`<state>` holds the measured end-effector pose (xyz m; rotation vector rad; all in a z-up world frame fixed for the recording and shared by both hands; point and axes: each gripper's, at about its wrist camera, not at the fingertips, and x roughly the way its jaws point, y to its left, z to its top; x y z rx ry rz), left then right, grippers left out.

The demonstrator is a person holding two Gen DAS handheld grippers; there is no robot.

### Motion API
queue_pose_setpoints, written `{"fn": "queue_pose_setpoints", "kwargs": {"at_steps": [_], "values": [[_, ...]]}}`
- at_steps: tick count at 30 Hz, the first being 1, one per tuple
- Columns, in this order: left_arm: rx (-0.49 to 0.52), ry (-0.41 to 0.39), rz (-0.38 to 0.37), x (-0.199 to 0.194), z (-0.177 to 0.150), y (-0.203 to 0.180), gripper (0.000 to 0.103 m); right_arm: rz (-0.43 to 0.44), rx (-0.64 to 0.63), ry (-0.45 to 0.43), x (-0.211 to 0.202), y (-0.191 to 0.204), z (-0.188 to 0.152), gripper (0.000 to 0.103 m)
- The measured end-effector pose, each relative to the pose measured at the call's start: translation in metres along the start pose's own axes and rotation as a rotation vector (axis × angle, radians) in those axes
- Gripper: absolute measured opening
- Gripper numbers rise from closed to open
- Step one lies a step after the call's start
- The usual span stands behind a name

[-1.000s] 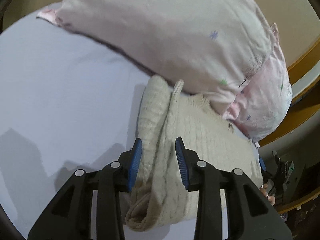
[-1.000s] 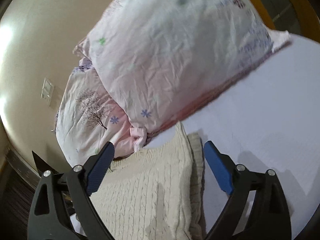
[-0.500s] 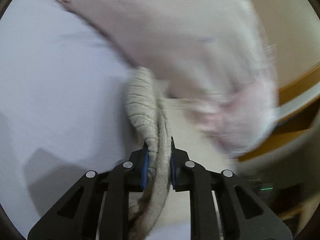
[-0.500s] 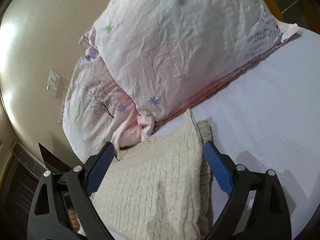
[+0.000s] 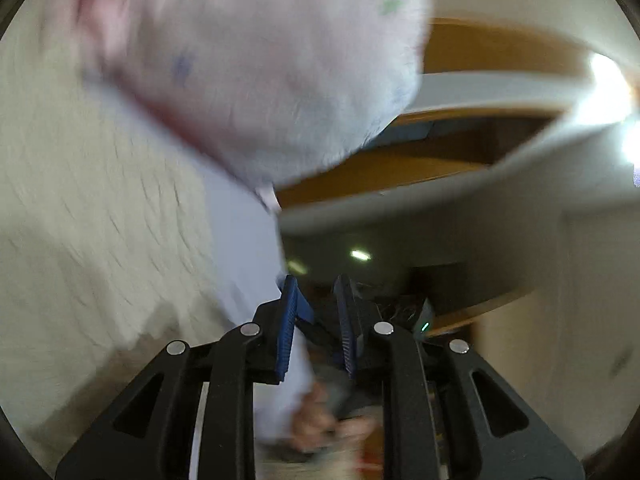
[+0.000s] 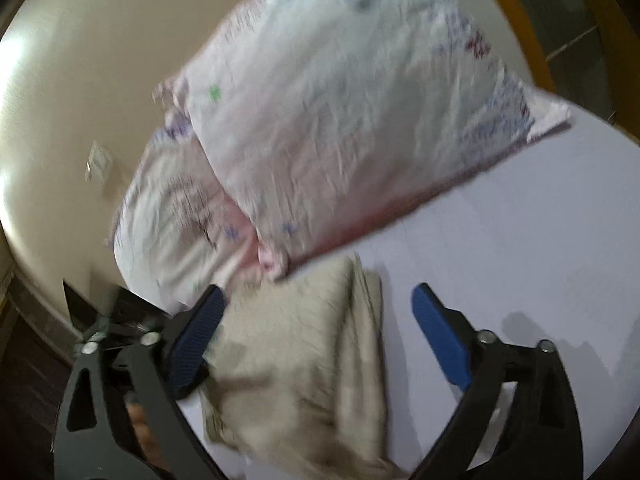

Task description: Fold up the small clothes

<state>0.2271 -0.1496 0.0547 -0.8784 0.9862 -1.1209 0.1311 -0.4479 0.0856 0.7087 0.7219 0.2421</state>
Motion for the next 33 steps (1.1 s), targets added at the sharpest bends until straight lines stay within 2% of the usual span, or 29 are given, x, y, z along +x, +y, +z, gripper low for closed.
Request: {"fn": "queue_pose_setpoints", "kwargs": {"at_steps": [2,3,4,5,6,9,11,13,15,16,17,19,20,21,22,24,26,28,29,30,31,32,33], "values": [[0.108,-0.089,0.155,-0.033,0.002,-0.01,0.031,0.013,0.011,0.106,0.015,-0.005,0.005,0.098],[0.155,-0.14,0.27,-0.053,0.002,-0.013,0.045,0.023,0.024,0.178,0.028,-0.008,0.007,0.098],[0.181,-0.166,0.338,-0.064,0.002,-0.013,0.053,0.022,0.033,0.225,0.037,-0.01,0.006,0.098],[0.211,-0.185,0.431,-0.076,0.0,-0.01,0.055,0.021,0.045,0.288,0.05,-0.011,0.005,0.098],[0.223,-0.187,0.478,-0.083,-0.001,-0.006,0.057,0.013,0.066,0.358,0.067,-0.014,0.003,0.098],[0.2,-0.155,0.629,-0.084,-0.004,0.015,0.064,-0.001,0.092,0.448,0.095,-0.017,-0.004,0.098],[0.184,-0.141,0.654,-0.084,-0.006,0.028,0.064,0.017,0.106,0.482,0.104,-0.017,-0.01,0.098],[0.169,-0.115,0.676,-0.082,-0.009,0.038,0.073,0.039,0.094,0.481,0.106,-0.014,-0.015,0.097],[0.175,-0.074,0.705,-0.071,-0.014,0.044,0.076,0.053,0.085,0.477,0.105,-0.012,-0.02,0.088],[0.19,-0.063,0.716,-0.067,-0.018,0.047,0.077,0.066,0.085,0.484,0.106,-0.011,-0.024,0.074],[0.206,-0.062,0.724,-0.061,-0.021,0.049,0.078,0.057,0.074,0.478,0.104,-0.01,-0.028,0.053],[0.198,-0.058,0.683,-0.057,-0.028,0.055,0.077,0.091,0.097,0.458,0.101,-0.012,-0.035,0.045],[0.195,-0.064,0.662,-0.057,-0.026,0.056,0.074,0.109,0.115,0.44,0.098,-0.013,-0.038,0.041],[0.193,-0.058,0.656,-0.058,-0.025,0.056,0.062,0.124,0.122,0.421,0.095,-0.011,-0.041,0.039],[0.194,-0.061,0.639,-0.065,-0.024,0.053,0.047,0.138,0.121,0.405,0.091,-0.009,-0.04,0.039],[0.197,-0.065,0.589,-0.081,-0.022,0.043,0.039,0.195,0.101,0.376,0.083,0.006,-0.039,0.036],[0.233,-0.098,0.579,-0.102,-0.024,0.03,0.038,0.266,0.065,0.357,0.078,0.027,-0.038,0.036],[0.3,-0.152,0.638,-0.126,-0.026,0.019,0.042,0.316,0.015,0.36,0.084,0.049,-0.042,0.037],[0.317,-0.16,0.682,-0.133,-0.024,0.018,0.046,0.303,-0.018,0.37,0.092,0.058,-0.046,0.041],[0.336,-0.174,0.772,-0.14,-0.021,0.02,0.049,0.259,-0.047,0.375,0.098,0.063,-0.048,0.042],[0.353,-0.204,0.858,-0.146,-0.021,0.02,0.049,0.113,-0.106,0.369,0.107,0.07,-0.052,0.043],[0.38,-0.236,0.943,-0.154,-0.024,0.019,0.05,0.005,-0.14,0.333,0.107,0.072,-0.053,0.045],[0.394,-0.244,0.957,-0.16,-0.029,0.016,0.054,-0.064,-0.157,0.284,0.102,0.072,-0.052,0.045]]}}
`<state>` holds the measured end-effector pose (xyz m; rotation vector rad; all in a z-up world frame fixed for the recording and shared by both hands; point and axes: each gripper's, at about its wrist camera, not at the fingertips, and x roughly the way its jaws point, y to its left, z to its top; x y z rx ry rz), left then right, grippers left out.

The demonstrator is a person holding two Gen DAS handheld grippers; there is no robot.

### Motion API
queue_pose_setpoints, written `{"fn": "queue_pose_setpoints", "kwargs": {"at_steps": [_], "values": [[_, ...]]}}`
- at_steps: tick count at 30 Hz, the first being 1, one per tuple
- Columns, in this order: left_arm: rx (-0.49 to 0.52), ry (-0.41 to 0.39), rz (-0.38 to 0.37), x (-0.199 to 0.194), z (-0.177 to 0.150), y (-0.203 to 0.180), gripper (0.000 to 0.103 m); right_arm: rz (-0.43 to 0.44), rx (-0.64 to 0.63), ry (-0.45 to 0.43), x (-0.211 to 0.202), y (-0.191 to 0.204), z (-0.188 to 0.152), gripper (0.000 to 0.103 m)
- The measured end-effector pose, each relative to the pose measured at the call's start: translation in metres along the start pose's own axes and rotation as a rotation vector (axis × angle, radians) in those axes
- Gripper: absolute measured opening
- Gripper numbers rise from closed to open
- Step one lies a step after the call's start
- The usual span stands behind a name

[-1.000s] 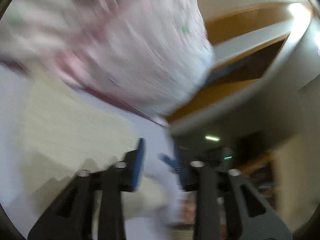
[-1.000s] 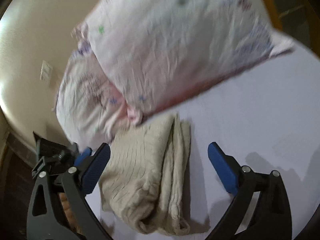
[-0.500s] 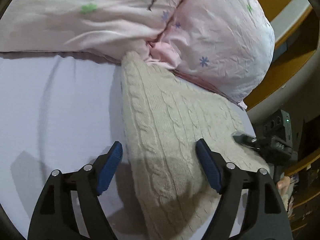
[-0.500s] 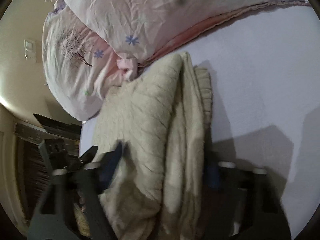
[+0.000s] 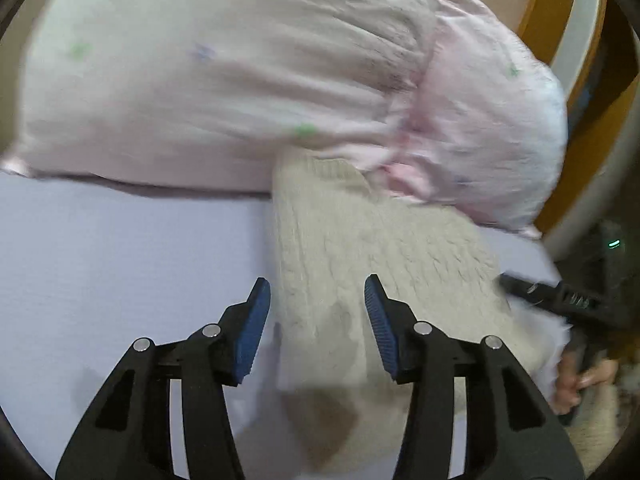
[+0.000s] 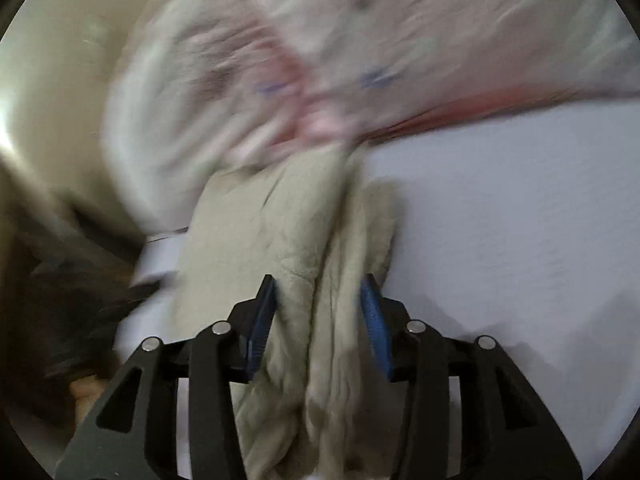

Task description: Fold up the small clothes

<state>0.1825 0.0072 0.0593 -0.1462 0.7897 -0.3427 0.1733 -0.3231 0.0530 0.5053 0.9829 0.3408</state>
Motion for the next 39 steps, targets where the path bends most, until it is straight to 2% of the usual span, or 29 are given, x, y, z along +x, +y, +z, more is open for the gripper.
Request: {"fn": "queue_pose_setpoints", "kwargs": {"at_steps": [1,2,4,6,7,8,10,12,14,16,18,19,21,22,24,25,26,27,29,31,32,33,34,36,39], "values": [[0.005,-0.011,-0.003,-0.007,-0.003,0.002,0.065,0.002,0.013,-0.072,-0.012,-0.001,-0.001,0.045],[0.011,-0.023,-0.007,-0.013,-0.007,0.004,0.069,0.059,0.036,-0.107,-0.021,-0.003,-0.001,0.045],[0.052,-0.04,0.027,-0.024,-0.019,0.0,0.077,0.107,0.031,-0.075,-0.021,0.004,0.002,0.045],[0.087,-0.04,0.071,-0.029,-0.032,-0.007,0.083,0.084,0.008,-0.012,-0.006,0.012,0.005,0.041],[0.091,-0.037,0.076,-0.031,-0.036,-0.007,0.085,0.091,0.009,0.042,0.008,0.013,0.004,0.031],[0.093,-0.027,0.075,-0.031,-0.043,-0.01,0.086,0.092,0.003,0.075,0.02,0.014,0.003,0.013],[0.1,-0.003,0.065,-0.031,-0.052,-0.013,0.09,0.058,0.002,0.038,0.021,0.013,0.004,0.01],[0.118,0.014,0.069,-0.034,-0.064,-0.016,0.09,0.005,0.089,-0.006,0.007,-0.008,0.01,0.008],[0.129,0.03,0.075,-0.035,-0.076,-0.016,0.094,-0.063,0.135,-0.005,0.0,-0.027,0.006,0.009],[0.118,0.048,0.056,-0.034,-0.083,-0.016,0.094,-0.129,0.095,-0.007,-0.006,-0.022,0.002,0.013],[0.101,0.075,0.04,-0.032,-0.089,-0.015,0.094,-0.149,0.055,-0.072,-0.028,-0.011,-0.003,0.019],[0.094,0.08,0.037,-0.032,-0.091,-0.015,0.094,-0.131,0.029,-0.133,-0.046,-0.001,-0.008,0.022],[0.088,0.082,0.032,-0.033,-0.097,-0.016,0.095,-0.03,-0.008,-0.176,-0.068,0.009,-0.018,0.043],[0.09,0.084,0.035,-0.033,-0.098,-0.018,0.098,0.034,-0.028,-0.164,-0.075,0.014,-0.027,0.044],[0.099,0.092,0.066,-0.03,-0.101,-0.024,0.101,0.101,-0.051,-0.093,-0.065,0.023,-0.042,0.045],[0.108,0.101,0.082,-0.028,-0.103,-0.029,0.102,0.097,-0.04,-0.03,-0.05,0.02,-0.049,0.045],[0.114,0.108,0.092,-0.026,-0.104,-0.032,0.102,0.027,-0.01,0.026,-0.03,0.011,-0.053,0.04],[0.122,0.127,0.108,-0.022,-0.107,-0.038,0.102,0.012,0.017,0.049,-0.016,0.006,-0.053,0.032],[0.127,0.155,0.129,-0.018,-0.11,-0.043,0.102,0.074,0.088,0.016,-0.029,-0.01,-0.054,0.034],[0.125,0.171,0.151,-0.014,-0.114,-0.046,0.102,0.078,0.064,-0.025,-0.049,-0.007,-0.056,0.063],[0.128,0.167,0.167,-0.014,-0.115,-0.048,0.102,0.054,0.022,-0.062,-0.061,-0.002,-0.061,0.093],[0.131,0.17,0.176,-0.013,-0.116,-0.049,0.102,0.03,-0.014,-0.097,-0.075,0.001,-0.067,0.101],[0.136,0.174,0.189,-0.012,-0.116,-0.051,0.102,-0.008,-0.052,-0.137,-0.088,0.006,-0.077,0.101],[0.154,0.186,0.23,-0.009,-0.119,-0.057,0.102,-0.051,-0.085,-0.151,-0.102,0.009,-0.095,0.101],[0.165,0.18,0.236,-0.007,-0.12,-0.062,0.102,-0.21,-0.09,-0.088,-0.088,0.016,-0.118,0.101]]}}
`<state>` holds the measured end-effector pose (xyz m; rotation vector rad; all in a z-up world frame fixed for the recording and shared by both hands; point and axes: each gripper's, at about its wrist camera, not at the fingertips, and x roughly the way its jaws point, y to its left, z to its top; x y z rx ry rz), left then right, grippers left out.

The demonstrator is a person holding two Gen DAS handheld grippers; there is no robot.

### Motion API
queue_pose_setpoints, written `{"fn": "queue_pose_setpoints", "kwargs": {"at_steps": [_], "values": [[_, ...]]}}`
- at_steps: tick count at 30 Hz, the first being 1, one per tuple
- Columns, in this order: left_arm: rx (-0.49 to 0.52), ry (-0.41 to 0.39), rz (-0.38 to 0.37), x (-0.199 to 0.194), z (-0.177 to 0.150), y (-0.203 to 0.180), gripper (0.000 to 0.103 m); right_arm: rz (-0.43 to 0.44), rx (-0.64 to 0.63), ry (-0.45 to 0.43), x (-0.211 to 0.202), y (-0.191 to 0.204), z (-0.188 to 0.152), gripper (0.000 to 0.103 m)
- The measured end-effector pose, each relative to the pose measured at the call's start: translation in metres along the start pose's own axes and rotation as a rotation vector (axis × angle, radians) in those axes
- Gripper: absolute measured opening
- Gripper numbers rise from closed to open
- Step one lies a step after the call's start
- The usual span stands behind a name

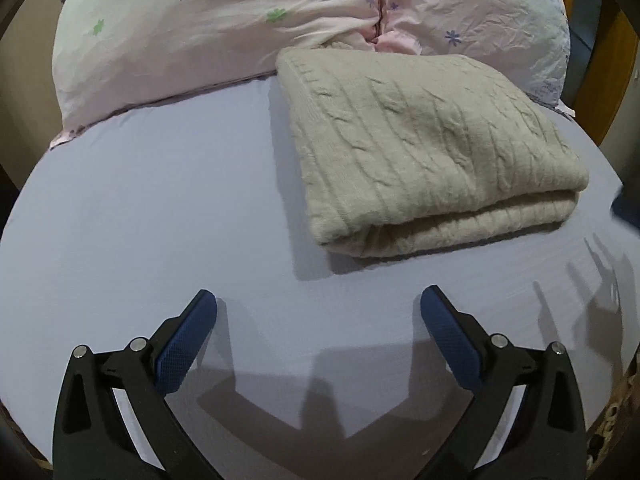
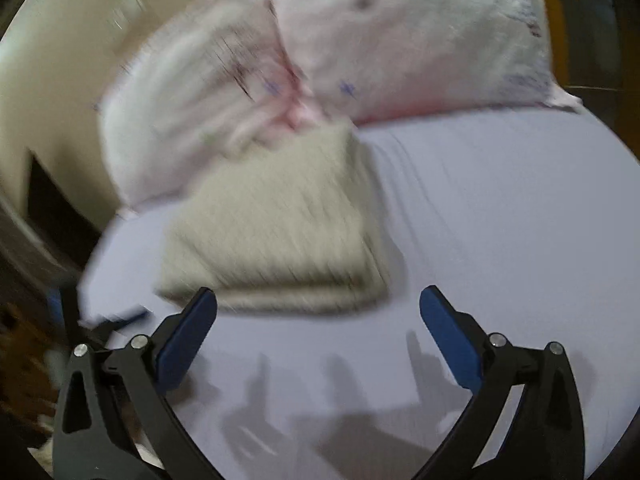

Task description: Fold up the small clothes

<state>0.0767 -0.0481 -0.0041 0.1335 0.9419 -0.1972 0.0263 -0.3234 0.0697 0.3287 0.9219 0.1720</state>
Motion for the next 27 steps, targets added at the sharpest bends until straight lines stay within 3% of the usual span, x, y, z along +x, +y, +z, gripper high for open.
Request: {"fn": "queue_pose_setpoints", "kwargs": {"at_steps": [4,10,27], "values": [[0.002,-0.015,-0.002,-0.001,-0.002,-0.001,0.102,-0.089,-0.058,0.118,0.036,0.016,-0.018,0.101],[0.005,-0.027,-0.004,-0.001,-0.003,0.001,0.102,-0.277,-0.21,0.098,0.059,0.051,-0.025,0.101],[0.005,-0.033,-0.003,-0.002,-0.003,0.0,0.102,-0.255,-0.203,0.106,0.063,0.053,-0.024,0.101]]}}
